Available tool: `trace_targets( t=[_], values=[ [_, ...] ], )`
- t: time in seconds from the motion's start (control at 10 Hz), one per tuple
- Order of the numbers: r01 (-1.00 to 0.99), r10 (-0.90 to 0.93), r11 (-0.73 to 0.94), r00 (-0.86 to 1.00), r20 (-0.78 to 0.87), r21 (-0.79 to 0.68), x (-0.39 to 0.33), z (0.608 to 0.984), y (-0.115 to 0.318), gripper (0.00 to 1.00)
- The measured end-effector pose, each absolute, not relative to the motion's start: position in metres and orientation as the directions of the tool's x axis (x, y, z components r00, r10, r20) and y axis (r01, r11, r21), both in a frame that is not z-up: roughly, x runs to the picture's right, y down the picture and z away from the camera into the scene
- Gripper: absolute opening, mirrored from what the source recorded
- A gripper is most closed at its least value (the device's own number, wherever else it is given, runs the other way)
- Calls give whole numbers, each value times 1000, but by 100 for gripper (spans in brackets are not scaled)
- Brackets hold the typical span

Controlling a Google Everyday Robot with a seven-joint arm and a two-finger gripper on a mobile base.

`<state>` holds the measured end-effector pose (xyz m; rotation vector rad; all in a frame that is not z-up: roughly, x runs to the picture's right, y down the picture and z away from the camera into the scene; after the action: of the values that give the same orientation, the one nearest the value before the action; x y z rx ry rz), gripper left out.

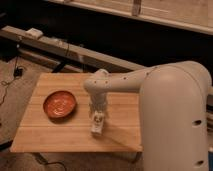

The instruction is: Place the bottle in the ceramic bowl

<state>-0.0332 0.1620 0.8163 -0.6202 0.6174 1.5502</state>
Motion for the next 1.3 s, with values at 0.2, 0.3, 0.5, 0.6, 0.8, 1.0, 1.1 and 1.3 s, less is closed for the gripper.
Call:
trace_targets(
  t=[0.2,0.3,0.5,0.6,0.8,1.0,1.1,1.3],
  values=[
    [-997,692,-72,-75,-718,34,-25,825,167,65],
    [-997,684,-73,-77,-726,37,-23,830,170,65],
    [-997,670,-68,-68,-739,29,-27,837,175,65],
    [-998,663,-65,-61,-746,23,-28,840,176,65],
    [-998,659,-63,-54,-751,16,-30,843,176,65],
    [-998,655,-58,-46,-755,10,-31,845,176,63],
    [-998,653,-56,-44,-756,10,-31,845,176,58],
    [-999,650,-46,-39,-759,12,-30,846,178,36]
  ],
)
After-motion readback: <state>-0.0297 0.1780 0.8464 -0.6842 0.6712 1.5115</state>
